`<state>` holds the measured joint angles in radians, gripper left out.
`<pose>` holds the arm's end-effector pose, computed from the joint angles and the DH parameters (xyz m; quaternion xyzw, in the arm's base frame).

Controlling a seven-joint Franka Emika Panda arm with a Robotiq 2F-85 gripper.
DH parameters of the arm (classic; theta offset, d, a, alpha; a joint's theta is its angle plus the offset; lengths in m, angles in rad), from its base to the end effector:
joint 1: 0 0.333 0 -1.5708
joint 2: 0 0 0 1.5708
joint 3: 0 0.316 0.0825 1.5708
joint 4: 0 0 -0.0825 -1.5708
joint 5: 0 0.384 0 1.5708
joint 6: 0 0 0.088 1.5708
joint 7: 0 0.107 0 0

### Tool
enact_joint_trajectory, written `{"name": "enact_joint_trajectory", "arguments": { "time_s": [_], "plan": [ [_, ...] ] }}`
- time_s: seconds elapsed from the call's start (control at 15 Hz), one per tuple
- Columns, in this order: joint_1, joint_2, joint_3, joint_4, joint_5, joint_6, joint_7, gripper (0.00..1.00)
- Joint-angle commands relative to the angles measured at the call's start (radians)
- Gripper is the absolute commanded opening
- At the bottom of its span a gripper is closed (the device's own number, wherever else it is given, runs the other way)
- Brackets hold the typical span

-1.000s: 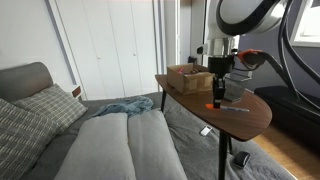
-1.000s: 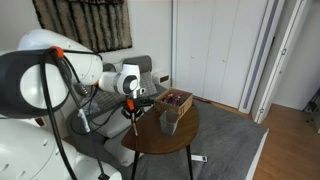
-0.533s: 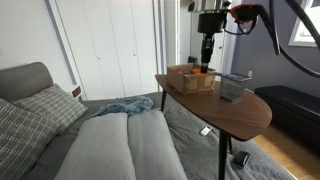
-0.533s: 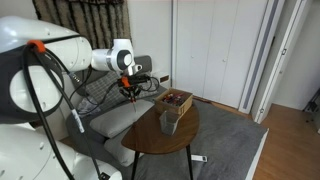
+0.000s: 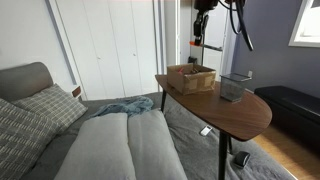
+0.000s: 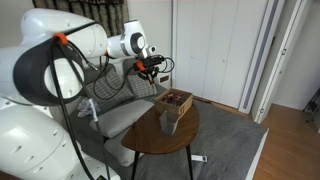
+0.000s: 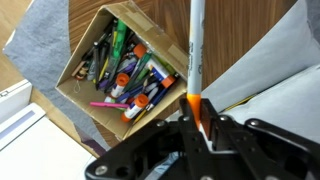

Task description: Remove the marker from the basket and put it in the box

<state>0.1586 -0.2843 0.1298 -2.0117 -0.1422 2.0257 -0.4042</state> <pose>0.4786 0.1411 0.6042 0.9194 0.3547 0.1412 0.0943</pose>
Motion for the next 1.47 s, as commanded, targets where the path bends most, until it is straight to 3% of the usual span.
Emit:
{"name": "enact_joint_trajectory", "arguments": {
  "time_s": [0.0,0.27,0.33,0.4,0.47,1.07,1.4],
  "plan": [
    [-0.021,0.148,0.001,0.142,-0.059,0.05,0.047,0.04],
    [-0.035,0.264,-0.002,0.252,-0.101,0.084,0.043,0.04],
    [-0.036,0.286,-0.004,0.275,-0.106,0.086,0.039,0.09],
    [-0.037,0.3,-0.004,0.291,-0.106,0.088,0.045,0.4],
    [-0.037,0.305,-0.003,0.303,-0.112,0.079,0.048,0.4],
    [0.003,0.073,0.045,0.132,-0.107,0.004,0.217,0.99],
    [0.014,-0.083,0.068,-0.008,-0.091,-0.048,0.309,1.0]
  ]
}}
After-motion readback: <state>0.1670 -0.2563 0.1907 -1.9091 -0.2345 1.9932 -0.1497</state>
